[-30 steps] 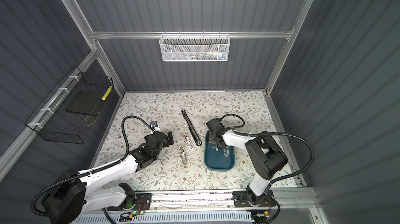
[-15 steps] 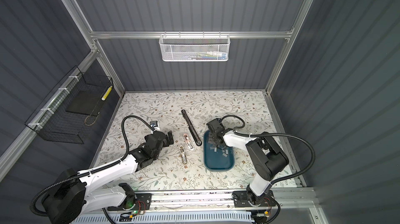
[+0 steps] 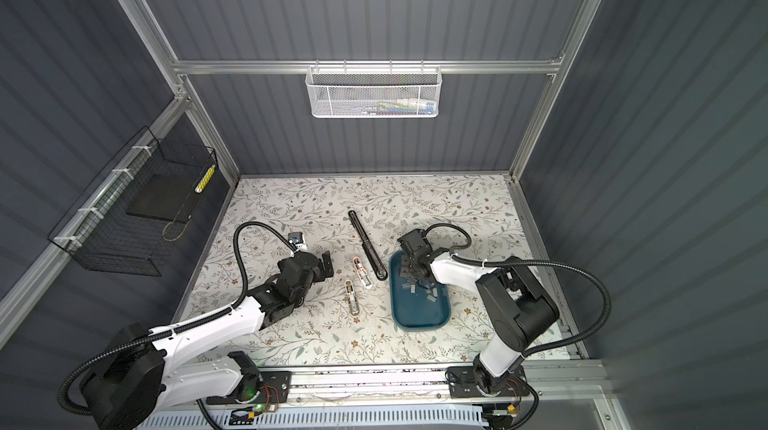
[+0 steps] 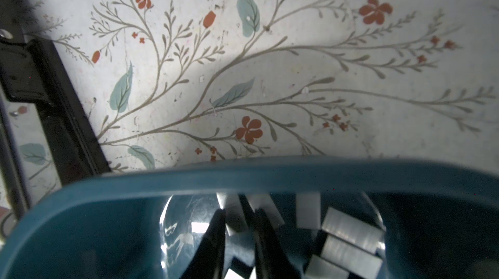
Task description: Load the staples into the stapler
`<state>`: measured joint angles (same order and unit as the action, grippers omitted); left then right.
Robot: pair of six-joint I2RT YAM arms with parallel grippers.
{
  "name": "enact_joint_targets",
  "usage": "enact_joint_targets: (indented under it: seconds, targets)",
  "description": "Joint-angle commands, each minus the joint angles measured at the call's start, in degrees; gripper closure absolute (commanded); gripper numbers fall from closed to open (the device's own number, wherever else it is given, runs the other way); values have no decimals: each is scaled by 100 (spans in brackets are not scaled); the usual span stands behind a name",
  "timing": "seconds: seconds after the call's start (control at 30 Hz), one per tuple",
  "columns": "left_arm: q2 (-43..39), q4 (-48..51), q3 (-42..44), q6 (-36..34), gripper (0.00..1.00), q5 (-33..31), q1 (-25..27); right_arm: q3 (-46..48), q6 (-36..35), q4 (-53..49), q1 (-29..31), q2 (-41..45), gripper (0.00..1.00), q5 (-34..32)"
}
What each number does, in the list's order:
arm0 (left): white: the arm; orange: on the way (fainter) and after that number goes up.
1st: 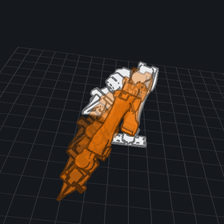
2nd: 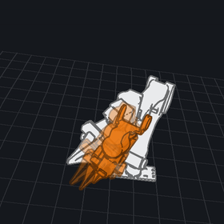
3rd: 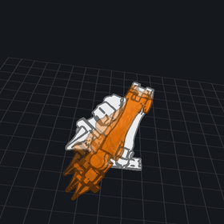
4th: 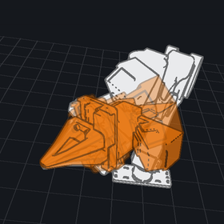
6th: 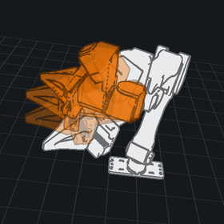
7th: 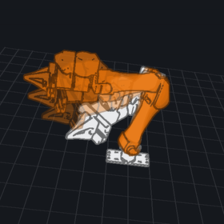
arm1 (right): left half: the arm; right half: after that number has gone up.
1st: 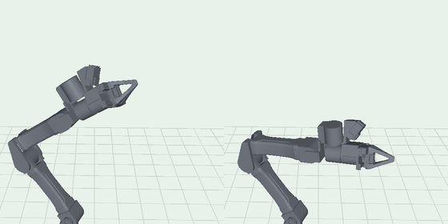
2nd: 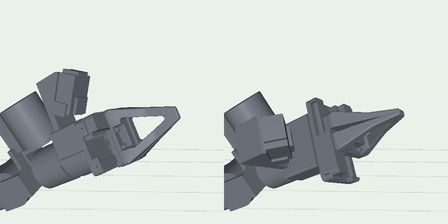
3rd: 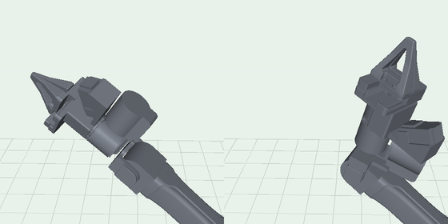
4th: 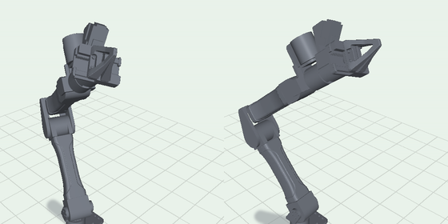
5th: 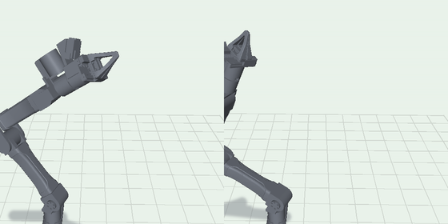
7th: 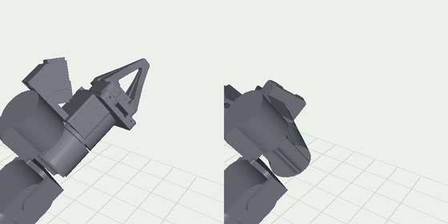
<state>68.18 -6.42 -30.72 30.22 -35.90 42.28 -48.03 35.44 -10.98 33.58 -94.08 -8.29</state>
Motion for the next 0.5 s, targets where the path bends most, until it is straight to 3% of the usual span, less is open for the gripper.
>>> enact_joint_targets:
  seconds: [0.0, 0.27, 0.47]
  targets:
    - [53, 53, -154, -84, 0, 13, -30, -84, -107, -255, 26, -136, 76, -25]
    - [79, 53, -162, -89, 0, 13, -27, -143, -157, -183, 37, -296, 76, 201]
    - [64, 53, -162, -94, 0, 13, -28, -365, -210, -357, 40, -568, 70, -3]
